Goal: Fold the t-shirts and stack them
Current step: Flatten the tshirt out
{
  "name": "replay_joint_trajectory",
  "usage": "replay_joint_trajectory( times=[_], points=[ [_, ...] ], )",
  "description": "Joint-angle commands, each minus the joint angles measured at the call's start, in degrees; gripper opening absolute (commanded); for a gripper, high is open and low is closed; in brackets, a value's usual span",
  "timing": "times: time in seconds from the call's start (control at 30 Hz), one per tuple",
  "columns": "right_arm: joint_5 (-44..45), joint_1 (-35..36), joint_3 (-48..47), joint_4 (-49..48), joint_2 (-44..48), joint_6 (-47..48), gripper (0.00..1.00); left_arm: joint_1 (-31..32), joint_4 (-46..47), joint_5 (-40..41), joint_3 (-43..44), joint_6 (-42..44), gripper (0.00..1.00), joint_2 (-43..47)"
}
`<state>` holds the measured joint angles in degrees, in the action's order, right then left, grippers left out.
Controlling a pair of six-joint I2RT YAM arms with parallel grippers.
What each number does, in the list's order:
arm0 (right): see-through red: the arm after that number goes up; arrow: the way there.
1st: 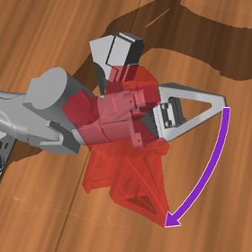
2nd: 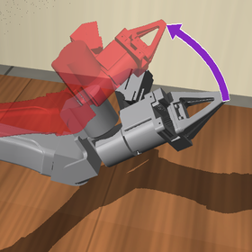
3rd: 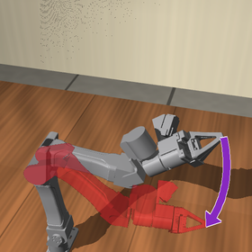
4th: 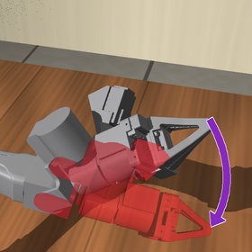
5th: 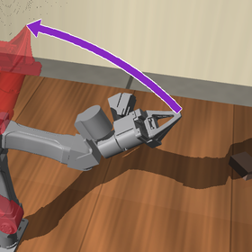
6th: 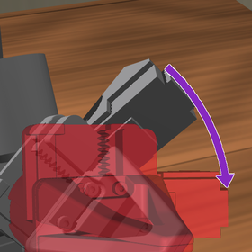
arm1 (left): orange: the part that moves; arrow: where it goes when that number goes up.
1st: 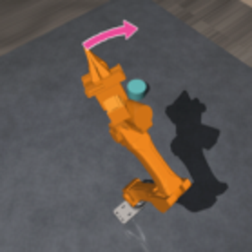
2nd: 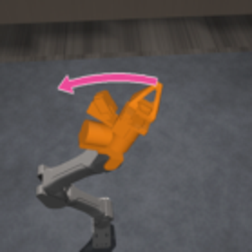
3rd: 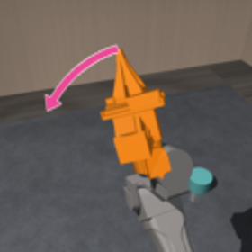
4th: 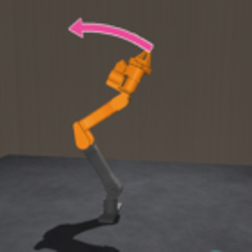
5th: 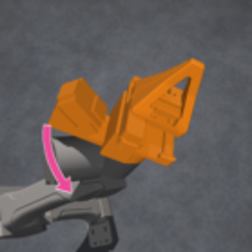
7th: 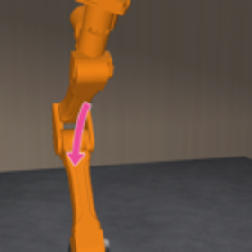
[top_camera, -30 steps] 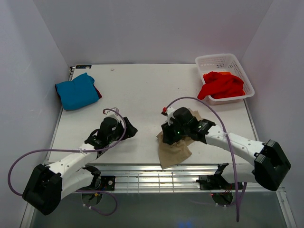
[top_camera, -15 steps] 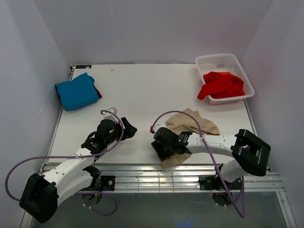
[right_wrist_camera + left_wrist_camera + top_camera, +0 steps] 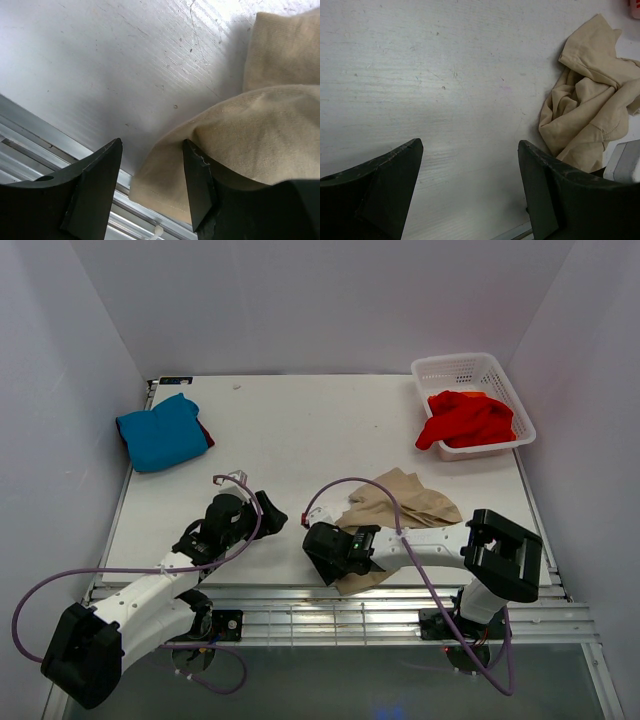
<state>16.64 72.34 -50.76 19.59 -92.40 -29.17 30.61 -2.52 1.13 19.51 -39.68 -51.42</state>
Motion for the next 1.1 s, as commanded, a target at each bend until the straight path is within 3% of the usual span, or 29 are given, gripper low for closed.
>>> replay_joint_trajectory(
  times=[0.0, 0.17, 0.23, 0.27, 0.33, 0.47, 0.6, 0.7, 0.73, 0.97, 1.07],
  points=[
    [2.6, 0.79, 0.49, 2.81, -3.49, -3.26, 0.58, 0.33, 0.24, 0.89, -0.17, 0.75, 0.87, 1.14],
    [5.06, 0.96, 0.58, 5.63, -3.75, -5.63, 0.58, 0.33, -0.02, 0.81, -0.26, 0.75, 0.87, 1.32],
    [5.59, 0.96, 1.63, 6.15, -3.58, -6.69, 0.45, 0.33, 0.06, 0.98, -0.35, 0.66, 0.87, 1.5],
    [5.51, 0.97, 1.98, 6.07, -3.75, -7.3, 0.24, 0.33, 0.06, 1.07, -0.26, 0.66, 0.87, 1.5],
    [5.5, 0.97, 2.6, 6.16, -4.63, -7.83, 0.08, 0.33, 0.06, 1.25, -0.26, 0.57, 0.87, 1.58],
    [5.15, 0.97, -0.03, 6.06, -8.05, -6.43, 0.08, 0.33, -0.37, 1.77, 0.09, 0.83, 0.87, 1.85],
    [11.99, 0.88, -12.92, 12.82, -8.32, -1.18, 0.08, 0.33, -2.74, 3.35, 0.71, 1.27, 0.87, 3.6],
    [21.04, 0.35, -30.84, 20.81, -8.06, 3.14, 0.08, 0.33, -4.5, 4.76, 0.97, 1.45, 0.87, 5.45],
    [24.54, -0.52, -40.63, 22.49, -7.97, 6.28, 0.08, 0.33, -4.85, 5.11, 1.06, 1.45, 0.87, 5.89],
    [31.51, -6.41, -76.45, 27.25, -6.48, 20.54, 0.08, 0.33, -7.93, 7.83, 1.41, 1.19, 0.87, 8.09],
    [33.71, -10.19, -77.13, 27.34, -2.45, 22.22, 0.08, 0.33, -8.37, 8.54, 1.32, 0.92, 0.87, 8.61]
  ],
)
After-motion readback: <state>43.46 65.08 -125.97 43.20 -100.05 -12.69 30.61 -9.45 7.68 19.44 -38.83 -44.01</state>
